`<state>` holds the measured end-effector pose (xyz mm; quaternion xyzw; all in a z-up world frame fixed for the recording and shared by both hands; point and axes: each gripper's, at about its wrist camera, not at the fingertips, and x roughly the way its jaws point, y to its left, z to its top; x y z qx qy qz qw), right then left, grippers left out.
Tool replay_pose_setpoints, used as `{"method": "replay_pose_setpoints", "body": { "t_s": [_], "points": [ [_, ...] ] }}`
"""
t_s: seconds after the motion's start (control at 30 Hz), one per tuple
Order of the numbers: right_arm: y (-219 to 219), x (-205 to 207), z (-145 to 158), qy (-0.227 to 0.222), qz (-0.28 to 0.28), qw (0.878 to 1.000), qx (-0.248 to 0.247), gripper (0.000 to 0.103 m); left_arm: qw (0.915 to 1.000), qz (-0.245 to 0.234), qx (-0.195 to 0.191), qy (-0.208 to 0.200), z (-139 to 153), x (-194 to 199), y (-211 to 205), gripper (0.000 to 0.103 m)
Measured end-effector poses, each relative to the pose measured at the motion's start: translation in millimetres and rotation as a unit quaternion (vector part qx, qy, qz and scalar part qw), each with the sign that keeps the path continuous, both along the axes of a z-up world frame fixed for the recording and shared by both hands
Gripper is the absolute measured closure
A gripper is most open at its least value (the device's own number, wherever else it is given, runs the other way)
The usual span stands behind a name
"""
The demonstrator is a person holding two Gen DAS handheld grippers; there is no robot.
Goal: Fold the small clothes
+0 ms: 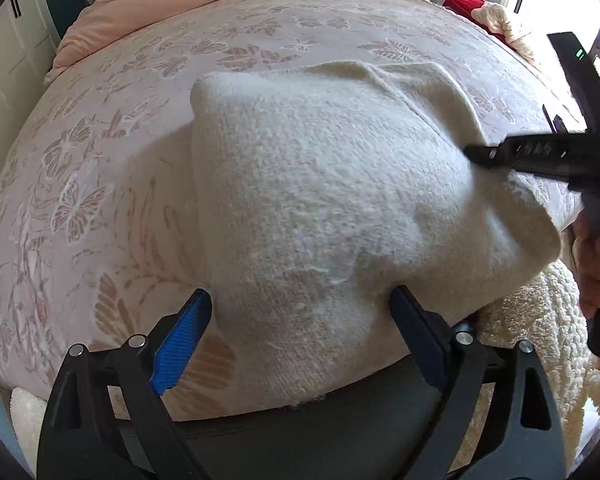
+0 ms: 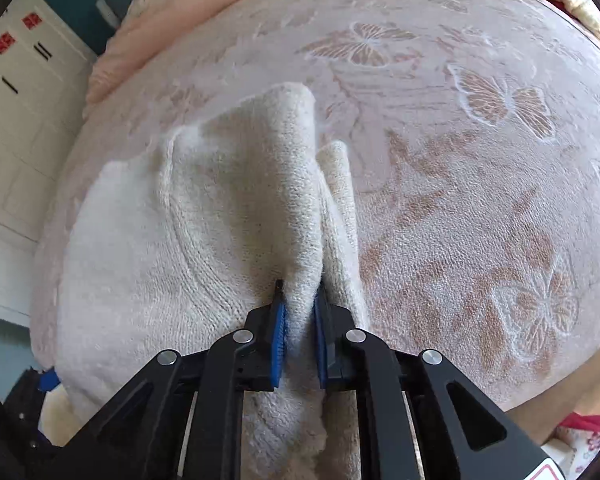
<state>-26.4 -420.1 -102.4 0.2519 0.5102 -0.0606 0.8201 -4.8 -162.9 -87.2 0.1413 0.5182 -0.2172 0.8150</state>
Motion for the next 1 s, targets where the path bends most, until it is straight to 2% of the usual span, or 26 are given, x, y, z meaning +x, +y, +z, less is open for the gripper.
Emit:
{"method": "replay_pose_setpoints", "body": {
  "t_s": [0.03,0.1,0.17,0.23,0.3,0.33,0.4,0.43,0.47,0.53,0.57,0.63,0.7,0.77,0.83,0.87,0.9,0.93,1.0],
  "points": [
    [-2,-5,11,-0.011,-0.008,1.000,0.017,0.092,1.0000,-0.001,0.004,0.001,-1,0,0,0.014],
    [-3,-20,42,-0.048,-0.031,0.998,0.016,0.083,1.0000,0.001,-0.009,-0.005,4,-2,6,0.014],
    [5,-38,69,-0.074,-0.028,0.997,-0.003,0.083,0.9995,0.006,-0.030,-0.003,12,-3,14,0.014],
    [21,-55,81,-0.085,-0.012,0.996,0.000,0.083,0.9986,0.013,-0.051,-0.002,21,-4,23,0.013],
    [44,-62,73,-0.068,0.022,0.997,0.004,0.084,0.9977,0.026,-0.062,-0.005,28,-6,34,0.012],
    [58,-62,62,-0.049,0.047,0.998,-0.009,0.084,0.9975,0.033,-0.062,-0.009,31,-6,40,0.012],
    [80,-57,24,0.013,0.084,0.995,-0.058,0.087,0.9971,0.044,-0.059,-0.017,35,-8,51,0.012],
    [85,-57,1,0.047,0.089,0.993,-0.066,0.092,0.9970,0.050,-0.056,-0.019,37,-8,56,0.012],
    [85,-57,-7,0.055,0.082,0.993,-0.063,0.093,0.9968,0.057,-0.053,-0.019,37,-7,61,0.012],
    [89,-55,17,0.042,0.068,0.995,-0.060,0.090,0.9959,0.074,-0.050,-0.012,38,-5,72,0.012],
    [94,-53,37,0.017,0.071,0.996,-0.056,0.090,0.9953,0.081,-0.052,-0.012,40,-4,78,0.012],
    [112,-43,70,-0.030,0.099,0.994,-0.032,0.090,0.9936,0.097,-0.056,-0.019,44,-4,89,0.011],
    [134,-26,88,-0.058,0.134,0.989,-0.021,0.090,0.9911,0.114,-0.064,-0.022,47,-2,97,0.011],
    [157,-6,74,-0.050,0.160,0.986,-0.012,0.090,0.9907,0.117,-0.066,-0.020,47,0,99,0.011],
    [181,10,24,0.015,0.196,0.980,-0.016,0.089,0.9919,0.110,-0.058,-0.025,48,-2,97,0.011],
    [187,12,4,0.019,0.207,0.978,-0.025,0.094,0.9922,0.106,-0.058,-0.029,50,-4,96,0.011],
    [186,9,4,-0.003,0.203,0.979,-0.022,0.095,0.9923,0.104,-0.059,-0.033,52,-6,95,0.011],
    [179,8,11,-0.001,0.194,0.981,-0.009,0.095,0.9923,0.103,-0.059,-0.035,53,-6,95,0.011],
    [158,-4,39,-0.018,0.159,0.987,0.021,0.094,0.9924,0.099,-0.063,-0.038,56,-7,94,0.010]
  ]
}}
